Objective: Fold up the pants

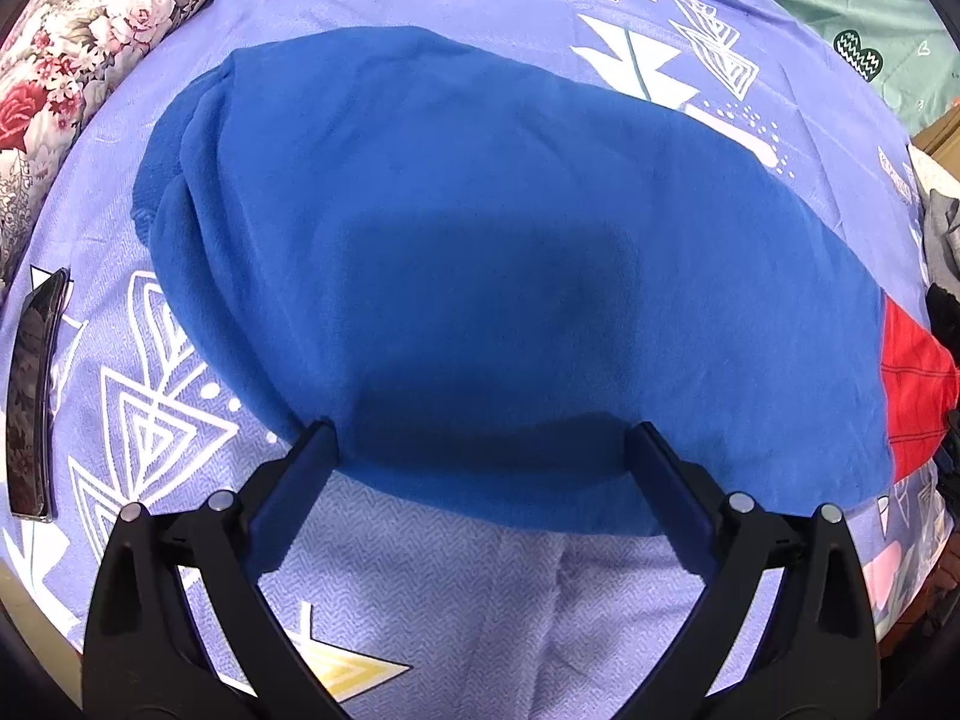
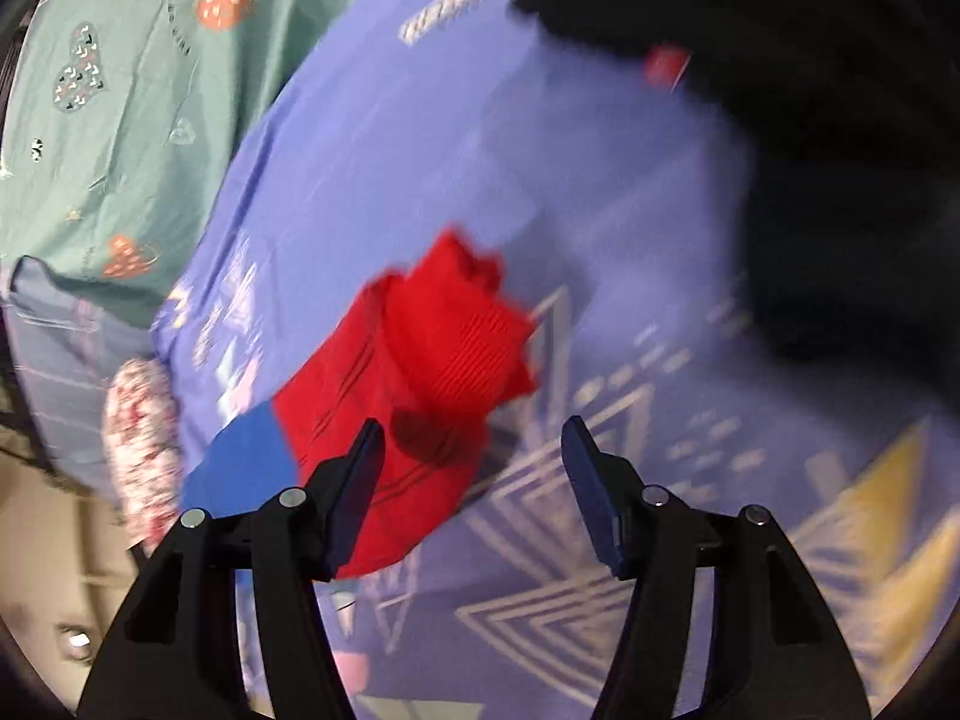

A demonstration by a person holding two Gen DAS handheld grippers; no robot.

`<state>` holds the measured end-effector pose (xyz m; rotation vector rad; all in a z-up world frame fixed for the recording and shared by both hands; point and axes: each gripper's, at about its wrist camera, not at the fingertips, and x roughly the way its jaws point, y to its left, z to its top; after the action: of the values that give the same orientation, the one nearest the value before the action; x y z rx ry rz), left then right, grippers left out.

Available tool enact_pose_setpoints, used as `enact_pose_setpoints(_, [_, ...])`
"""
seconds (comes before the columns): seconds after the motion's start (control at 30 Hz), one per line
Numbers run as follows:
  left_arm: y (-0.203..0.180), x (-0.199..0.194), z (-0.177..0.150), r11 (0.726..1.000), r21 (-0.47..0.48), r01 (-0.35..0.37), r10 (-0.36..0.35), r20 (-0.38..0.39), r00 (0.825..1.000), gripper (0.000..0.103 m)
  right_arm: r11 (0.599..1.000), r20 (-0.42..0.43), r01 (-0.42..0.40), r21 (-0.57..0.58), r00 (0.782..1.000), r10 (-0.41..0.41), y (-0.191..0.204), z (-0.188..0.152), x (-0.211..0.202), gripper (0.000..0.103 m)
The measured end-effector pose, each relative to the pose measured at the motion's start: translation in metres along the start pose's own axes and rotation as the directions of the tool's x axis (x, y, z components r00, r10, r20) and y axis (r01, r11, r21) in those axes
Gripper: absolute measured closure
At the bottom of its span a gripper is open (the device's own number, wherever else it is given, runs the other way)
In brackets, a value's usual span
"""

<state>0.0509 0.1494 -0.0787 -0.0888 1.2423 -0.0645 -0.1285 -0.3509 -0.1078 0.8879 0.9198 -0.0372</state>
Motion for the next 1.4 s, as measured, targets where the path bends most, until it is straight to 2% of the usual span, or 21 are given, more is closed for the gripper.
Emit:
enact_pose_setpoints(0.17, [0.001, 0.001, -0.001, 1.0, -0.002, 0.009, -0.009, 0.005, 1.0, 0.003, 0.999, 0.009, -0.025, -0.023, 1.0, 0.025, 0.016, -0.005, 0.017, 0.041])
enact_pose_setpoints(0.23, [0.001, 0.002, -0.001, 1.0, -0.005, 0.01, -0.01, 0.006, 1.0, 0.002, 0.999, 0.035, 0.002, -0.04, 0.999, 0.0, 0.024, -0.002, 0.022, 0.047])
enact_pose_setpoints(0.3, [0.002, 0.003, -0.001, 1.0, -0.014, 0.011, -0.011, 0.004, 1.0, 0.002, 0.998, 0.062, 0.043, -0.036, 0.997, -0.041, 0.028, -0.002, 0.027, 0.064])
enact_pose_setpoints(0.37, [0.003, 0.003, 0.0, 1.0, -0.018, 0.015, -0.015, 0.003, 1.0, 0.002, 0.996, 0.088, 0.082, -0.029, 0.993, -0.079, 0.029, 0.0, 0.029, 0.075])
enact_pose_setpoints(0.43, [0.005, 0.003, 0.0, 1.0, -0.018, 0.017, -0.017, 0.002, 1.0, 0.002, 0.992, 0.097, 0.121, -0.045, 0.988, -0.116, 0.032, 0.0, 0.031, 0.075])
enact_pose_setpoints(0.47, [0.006, 0.002, 0.0, 1.0, -0.02, 0.021, -0.021, -0.001, 1.0, 0.002, 0.986, 0.101, 0.149, -0.068, 0.985, -0.142, 0.033, -0.001, 0.029, 0.072])
enact_pose_setpoints(0.53, [0.01, -0.001, 0.0, 0.998, -0.038, 0.047, -0.048, -0.024, 0.999, 0.002, 0.958, 0.112, 0.252, -0.137, 0.965, -0.238, 0.045, -0.005, 0.025, 0.039])
enact_pose_setpoints(0.57, [0.012, -0.004, 0.0, 0.996, -0.043, 0.077, -0.079, -0.037, 0.996, 0.002, 0.939, 0.12, 0.304, -0.159, 0.95, -0.288, 0.049, -0.005, 0.02, 0.037])
enact_pose_setpoints(0.63, [0.018, -0.015, 0.001, 0.993, -0.042, 0.111, -0.111, -0.01, 0.994, 0.002, 0.925, 0.191, 0.339, -0.172, 0.933, -0.306, 0.052, -0.003, -0.009, 0.036])
enact_pose_setpoints(0.67, [0.021, -0.024, 0.002, 0.995, -0.037, 0.096, -0.095, 0.024, 0.995, 0.002, 0.92, 0.224, 0.358, -0.163, 0.921, -0.319, 0.052, -0.002, -0.019, 0.035])
enact_pose_setpoints(0.73, [0.025, -0.037, 0.007, 0.998, -0.03, 0.05, -0.047, 0.082, 0.996, 0.002, 0.898, 0.334, 0.42, -0.133, 0.872, -0.358, 0.059, 0.0, -0.046, 0.035])
enact_pose_setpoints(0.77, [0.026, -0.043, 0.011, 0.999, -0.021, 0.037, -0.034, 0.114, 0.993, 0.002, 0.892, 0.372, 0.429, -0.141, 0.858, -0.354, 0.065, 0.0, -0.052, 0.035])
enact_pose_setpoints(0.8, [0.025, -0.046, 0.014, 0.999, -0.011, 0.035, -0.034, 0.131, 0.991, 0.002, 0.892, 0.396, 0.409, -0.195, 0.864, -0.31, 0.078, -0.002, -0.052, 0.035])
enact_pose_setpoints(0.83, [0.023, -0.047, 0.021, 1.0, -0.004, 0.03, -0.029, 0.143, 0.989, 0.002, 0.886, 0.383, 0.376, -0.272, 0.887, -0.259, 0.096, -0.003, -0.043, 0.035])
enact_pose_setpoints(0.93, [0.008, -0.041, 0.044, 1.0, 0.013, 0.011, -0.013, 0.153, 0.988, 0.002, 0.846, 0.276, 0.265, -0.463, 0.95, -0.146, 0.153, -0.014, 0.002, 0.037])
enact_pose_setpoints(0.97, [0.001, -0.039, 0.049, 1.0, 0.021, 0.017, -0.02, 0.155, 0.988, 0.002, 0.82, 0.227, 0.21, -0.532, 0.969, -0.101, 0.177, -0.02, 0.024, 0.043])
enact_pose_setpoints(1.03, [-0.02, -0.035, 0.063, 0.998, 0.05, 0.041, -0.048, 0.16, 0.986, 0.002, 0.764, 0.114, 0.118, -0.634, 0.992, -0.059, 0.224, -0.029, 0.073, 0.078])
enact_pose_setpoints(1.1, [-0.037, -0.029, 0.077, 0.997, 0.07, 0.037, -0.048, 0.167, 0.985, 0.002, 0.736, -0.001, 0.048, -0.675, 0.998, -0.066, 0.256, -0.034, 0.116, 0.086])
enact_pose_setpoints(1.2, [-0.052, -0.019, 0.09, 0.997, 0.068, 0.041, -0.052, 0.166, 0.985, 0.002, 0.712, -0.075, -0.001, -0.702, 0.995, -0.073, 0.299, -0.041, 0.178, 0.086])
enact_pose_setpoints(1.33, [-0.056, -0.006, 0.107, 0.998, 0.065, -0.026, 0.013, 0.185, 0.983, 0.002, 0.698, -0.157, -0.076, -0.712, 0.986, -0.052, 0.32, -0.05, 0.215, 0.086])
enact_pose_setpoints(1.4, [-0.052, 0.001, 0.111, 0.997, 0.054, -0.052, 0.042, 0.176, 0.984, 0.002, 0.684, -0.185, -0.078, -0.725, 0.979, -0.085, 0.325, -0.056, 0.232, 0.086])
